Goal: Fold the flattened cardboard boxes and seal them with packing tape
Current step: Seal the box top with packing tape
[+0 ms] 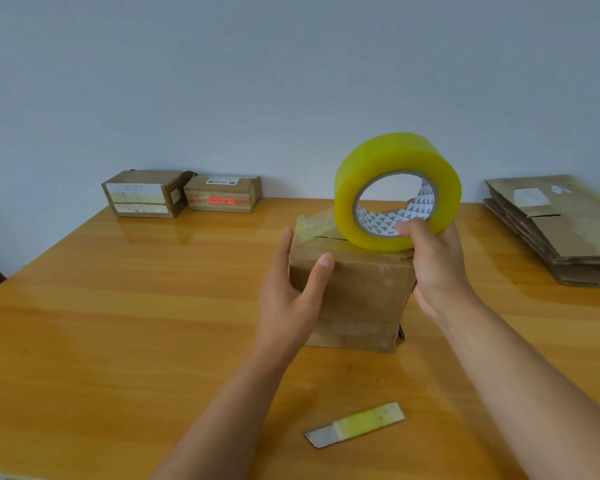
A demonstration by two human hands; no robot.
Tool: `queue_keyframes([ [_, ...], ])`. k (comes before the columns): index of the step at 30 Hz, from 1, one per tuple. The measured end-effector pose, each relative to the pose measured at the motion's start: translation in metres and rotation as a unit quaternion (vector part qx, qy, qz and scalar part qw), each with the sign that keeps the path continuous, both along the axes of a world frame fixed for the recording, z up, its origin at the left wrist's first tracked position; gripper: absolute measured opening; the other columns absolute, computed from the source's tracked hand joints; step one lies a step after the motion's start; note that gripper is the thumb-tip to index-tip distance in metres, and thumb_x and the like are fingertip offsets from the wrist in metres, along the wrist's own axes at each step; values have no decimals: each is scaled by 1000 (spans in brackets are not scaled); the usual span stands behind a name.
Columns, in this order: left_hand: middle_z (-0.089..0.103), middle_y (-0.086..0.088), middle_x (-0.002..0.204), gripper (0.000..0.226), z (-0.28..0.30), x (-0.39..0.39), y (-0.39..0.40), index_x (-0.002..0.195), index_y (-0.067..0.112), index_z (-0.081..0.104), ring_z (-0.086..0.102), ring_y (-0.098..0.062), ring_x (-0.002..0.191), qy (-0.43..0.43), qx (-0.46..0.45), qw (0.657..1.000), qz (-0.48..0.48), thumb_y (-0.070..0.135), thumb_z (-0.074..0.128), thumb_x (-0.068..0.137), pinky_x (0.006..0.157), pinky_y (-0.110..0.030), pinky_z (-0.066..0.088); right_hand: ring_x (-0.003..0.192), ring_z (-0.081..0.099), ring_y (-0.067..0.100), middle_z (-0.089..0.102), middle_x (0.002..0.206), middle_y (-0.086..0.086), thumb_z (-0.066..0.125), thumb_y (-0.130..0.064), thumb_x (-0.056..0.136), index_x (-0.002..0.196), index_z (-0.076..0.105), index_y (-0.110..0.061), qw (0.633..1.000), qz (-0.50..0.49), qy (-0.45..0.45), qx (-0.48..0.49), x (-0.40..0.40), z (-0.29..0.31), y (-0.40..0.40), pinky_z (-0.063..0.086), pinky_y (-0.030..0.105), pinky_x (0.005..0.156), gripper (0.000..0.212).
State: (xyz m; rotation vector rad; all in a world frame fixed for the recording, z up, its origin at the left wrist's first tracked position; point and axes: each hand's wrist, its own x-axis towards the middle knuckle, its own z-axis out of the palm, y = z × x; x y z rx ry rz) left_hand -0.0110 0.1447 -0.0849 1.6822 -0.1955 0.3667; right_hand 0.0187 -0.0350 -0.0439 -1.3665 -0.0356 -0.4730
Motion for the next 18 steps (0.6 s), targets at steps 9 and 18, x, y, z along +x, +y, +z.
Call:
queue_keyframes([
  [9,47,23,147,74,3,26,16,141,31,52,38,12,134,-97,109,989,7,66,65,77,112,-26,39,109,67,26,69,118,13,69,-12,83,130,56,-8,999,46,4,-26,5,0,-12,55,43,93,49],
  [18,53,14,144,76,-1,30,15,134,24,60,43,10,129,-176,200,961,72,79,47,83,103,-27,45,104,68,33,69,99,18,61,5,84,110,62,-8,999,18,-33,-7,3,18,-25,53,56,95,29],
])
